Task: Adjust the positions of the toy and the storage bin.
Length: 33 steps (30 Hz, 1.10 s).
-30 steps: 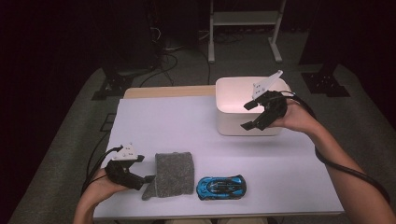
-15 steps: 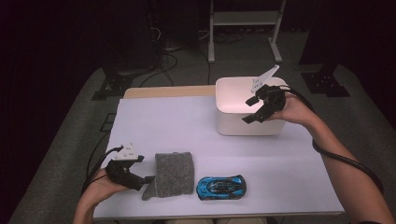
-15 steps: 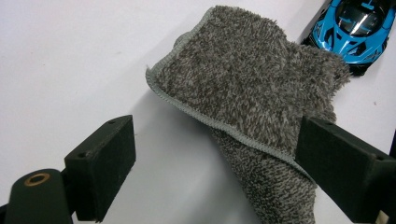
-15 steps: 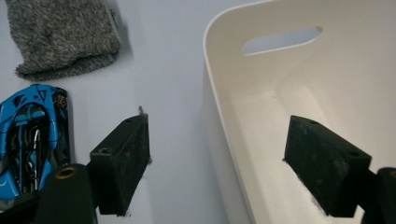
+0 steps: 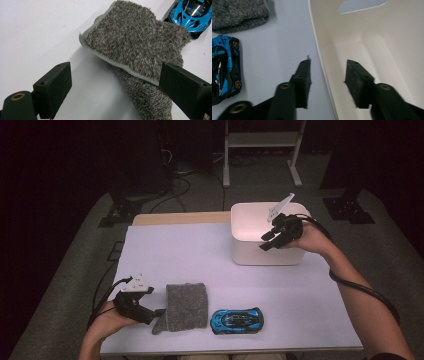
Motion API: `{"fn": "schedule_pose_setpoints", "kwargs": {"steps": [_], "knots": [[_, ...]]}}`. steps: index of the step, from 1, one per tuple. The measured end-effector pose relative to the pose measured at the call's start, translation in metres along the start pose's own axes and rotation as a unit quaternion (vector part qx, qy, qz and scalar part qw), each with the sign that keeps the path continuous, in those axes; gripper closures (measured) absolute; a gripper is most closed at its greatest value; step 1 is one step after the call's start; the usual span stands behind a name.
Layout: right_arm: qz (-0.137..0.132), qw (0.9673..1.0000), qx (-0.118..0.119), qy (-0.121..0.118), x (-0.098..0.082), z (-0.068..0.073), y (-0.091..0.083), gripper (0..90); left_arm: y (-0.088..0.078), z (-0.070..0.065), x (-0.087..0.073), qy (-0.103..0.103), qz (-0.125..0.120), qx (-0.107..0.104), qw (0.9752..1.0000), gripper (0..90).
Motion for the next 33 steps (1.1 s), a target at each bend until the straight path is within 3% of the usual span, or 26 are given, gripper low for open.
{"fn": "schedule_pose_setpoints", "kwargs": {"steps": [5,14,15,21,25,33], "knots": [[0.011,0.9998,0.016,-0.002,-0.003,-0.001,0.006,80.2,0.002,0.001,-0.002,0.003,0.009,0.003,1.0000,10.2],[0.021,0.9990,0.032,-0.022,0.000,0.003,0.010,84.1,0.000,-0.001,-0.002,-0.001,0.003,0.000,1.0000,10.1],[0.015,0.9987,0.043,-0.021,0.004,0.008,0.012,85.6,0.000,-0.001,-0.003,-0.003,0.003,0.000,1.0000,10.1],[0.021,0.9972,0.055,-0.048,0.016,0.024,0.024,86.2,-0.001,-0.002,-0.003,0.000,0.004,0.000,1.0000,10.0],[0.017,0.9966,0.063,-0.049,0.021,0.034,0.025,86.2,-0.002,-0.002,-0.003,-0.001,0.002,0.000,1.0000,10.0],[0.018,0.9934,0.085,-0.076,0.029,0.061,0.032,86.0,0.000,-0.004,-0.002,0.001,0.002,-0.004,1.0000,10.0]]}}
Point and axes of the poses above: each handheld gripper's, and its own axes: y roughly forward along the jaws, x roughly out of its top, z roughly to its left, the point moved 5 cm from there along y, roughly forward along the jaws, and after that the axes turned 12 degrees about -z, right-handed, at the moved point
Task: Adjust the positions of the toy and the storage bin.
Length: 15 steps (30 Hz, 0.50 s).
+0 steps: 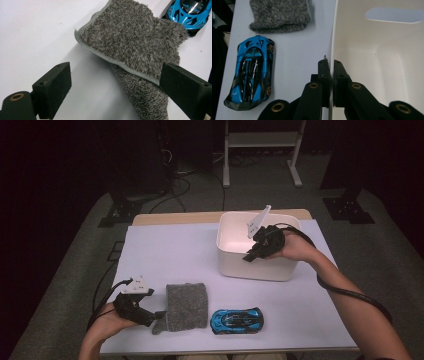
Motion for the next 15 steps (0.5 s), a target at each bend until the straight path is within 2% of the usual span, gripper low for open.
{"fn": "schedule_pose_setpoints", "kwargs": {"steps": [12,15], "knots": [[0.001,0.9989,0.025,-0.039,0.014,0.030,0.016,85.2,0.002,-0.002,0.000,0.001,0.008,-0.008,0.9999,10.0],[0.005,0.9984,0.031,-0.046,0.016,0.035,0.019,84.8,0.002,-0.002,0.000,-0.003,0.001,-0.007,1.0000,10.0]]}}
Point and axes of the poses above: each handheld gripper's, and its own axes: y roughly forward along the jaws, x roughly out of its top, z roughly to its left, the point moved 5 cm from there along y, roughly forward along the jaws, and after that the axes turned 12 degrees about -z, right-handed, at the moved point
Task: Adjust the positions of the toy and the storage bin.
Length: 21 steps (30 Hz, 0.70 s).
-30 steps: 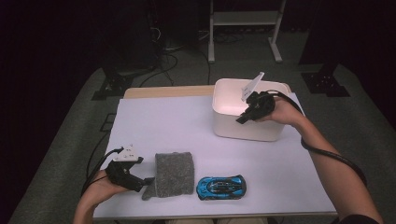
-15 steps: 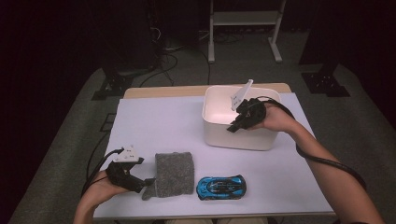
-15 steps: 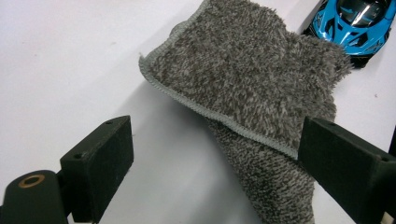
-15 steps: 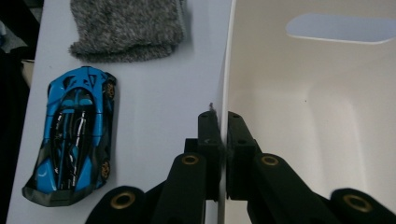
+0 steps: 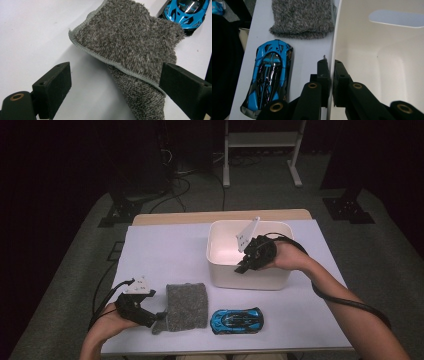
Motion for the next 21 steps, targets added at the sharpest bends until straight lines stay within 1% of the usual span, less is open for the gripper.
{"fn": "schedule_pose_setpoints", "kwargs": {"steps": [6,7,8,9,10,11,12,13,14,15,16,17,18,19,20,21], "knots": [[0.009,0.9999,0.007,0.006,-0.002,0.005,0.002,82.6,0.000,0.001,-0.001,0.000,0.002,-0.001,1.0000,10.0],[0.010,0.9999,0.007,0.011,-0.002,0.006,0.001,78.1,0.000,0.001,-0.001,0.000,0.002,-0.001,1.0000,10.0],[0.010,0.9999,0.007,0.011,-0.002,0.006,0.001,78.1,0.000,0.001,-0.001,0.000,0.001,-0.001,1.0000,10.0],[0.006,0.9998,0.007,0.018,-0.001,0.006,0.000,72.9,0.000,0.001,-0.001,0.001,0.001,-0.001,1.0000,10.0],[0.004,0.9997,0.007,0.023,-0.001,0.006,-0.002,72.8,0.000,0.001,-0.001,0.001,0.001,-0.001,1.0000,10.0],[0.002,0.9997,0.001,0.023,0.000,0.007,-0.005,63.9,0.000,0.000,0.000,0.001,0.000,-0.001,1.0000,10.0],[0.001,0.9997,-0.003,0.025,0.000,0.007,-0.007,62.0,0.000,0.000,0.000,0.002,0.001,-0.001,1.0000,10.0],[0.001,0.9997,-0.003,0.025,0.000,0.007,-0.007,62.0,0.000,0.000,0.000,0.002,0.001,-0.001,1.0000,10.0],[0.002,0.9996,-0.004,0.028,0.000,0.008,-0.009,60.0,0.001,0.000,-0.001,0.001,0.002,-0.002,1.0000,10.0],[0.000,0.9995,-0.011,0.029,0.000,0.009,-0.011,55.7,0.002,0.000,-0.001,0.002,0.003,-0.002,1.0000,10.0],[-0.003,0.9993,-0.016,0.033,0.000,0.010,-0.014,53.7,0.002,0.000,-0.001,0.002,0.005,-0.002,1.0000,10.0],[-0.013,0.9990,-0.026,0.034,0.002,0.013,-0.019,48.4,0.002,0.000,-0.001,0.004,0.007,-0.003,1.0000,10.0],[-0.013,0.9990,-0.026,0.034,0.002,0.013,-0.019,48.4,0.002,-0.001,-0.001,0.004,0.007,-0.003,1.0000,10.0],[-0.020,0.9987,-0.030,0.037,0.003,0.014,-0.022,45.7,0.002,-0.001,-0.001,0.004,0.007,-0.005,1.0000,10.0],[-0.027,0.9983,-0.031,0.040,0.004,0.016,-0.025,42.4,0.002,-0.001,-0.001,0.004,0.008,-0.006,0.9999,10.0],[-0.038,0.9975,-0.034,0.049,0.007,0.021,-0.028,37.0,0.003,-0.001,-0.001,0.003,0.008,-0.006,0.9999,10.0]]}}
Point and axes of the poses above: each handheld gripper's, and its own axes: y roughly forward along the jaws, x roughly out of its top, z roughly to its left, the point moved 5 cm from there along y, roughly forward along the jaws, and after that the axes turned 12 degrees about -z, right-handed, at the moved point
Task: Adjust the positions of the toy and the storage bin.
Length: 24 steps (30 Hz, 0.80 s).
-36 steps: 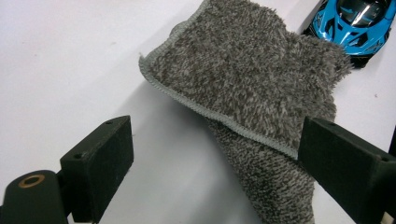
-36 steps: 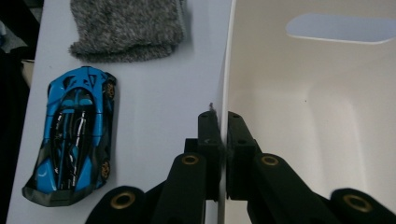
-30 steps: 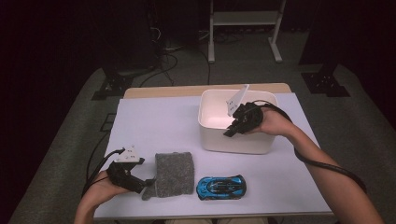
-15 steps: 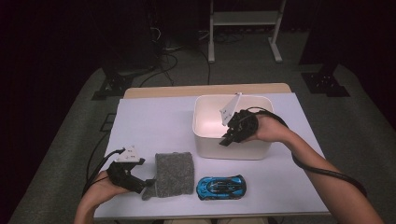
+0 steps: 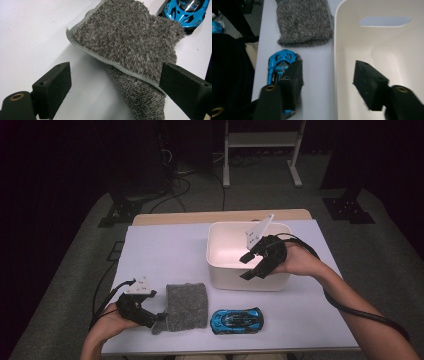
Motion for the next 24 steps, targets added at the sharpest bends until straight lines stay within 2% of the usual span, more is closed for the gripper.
{"fn": "schedule_pose_setpoints", "kwargs": {"steps": [1,4,6,9,12,13,16,17,21,24], "knots": [[0.000,1.0000,0.000,0.000,0.000,0.000,0.000,37.0,0.001,0.000,0.000,-0.002,-0.002,0.001,1.0000,10.0],[-0.010,0.9999,-0.003,-0.009,0.003,0.012,-0.004,30.7,0.001,-0.001,0.000,-0.004,-0.002,0.000,1.0000,10.0],[-0.024,0.9997,0.008,0.001,0.005,0.022,-0.006,27.1,0.002,-0.001,0.000,-0.004,-0.002,0.000,1.0000,10.0],[-0.028,0.9994,0.017,-0.007,0.003,0.039,-0.004,24.7,0.004,-0.002,-0.001,-0.003,0.001,-0.001,1.0000,10.0],[-0.017,0.9994,0.027,-0.011,-0.005,0.059,0.006,22.1,0.004,-0.002,-0.001,0.002,0.004,0.000,1.0000,10.0],[-0.017,0.9994,0.027,-0.011,-0.005,0.059,0.006,22.1,0.004,-0.001,-0.001,0.002,0.003,0.001,1.0000,10.0],[-0.012,0.9991,0.039,-0.015,-0.017,0.073,0.022,20.3,0.003,-0.001,-0.001,0.000,0.002,0.003,1.0000,9.9],[-0.012,0.9991,0.039,-0.015,-0.017,0.073,0.022,20.3,0.003,-0.001,-0.001,0.000,0.002,0.003,1.0000,9.9],[0.000,0.9992,0.039,-0.011,-0.032,0.080,0.039,18.7,0.003,-0.001,-0.001,0.001,0.003,0.003,1.0000,9.9],[0.020,0.9991,0.036,-0.007,-0.045,0.081,0.052,18.4,0.003,-0.001,-0.001,0.001,0.002,0.003,1.0000,9.8]]}}
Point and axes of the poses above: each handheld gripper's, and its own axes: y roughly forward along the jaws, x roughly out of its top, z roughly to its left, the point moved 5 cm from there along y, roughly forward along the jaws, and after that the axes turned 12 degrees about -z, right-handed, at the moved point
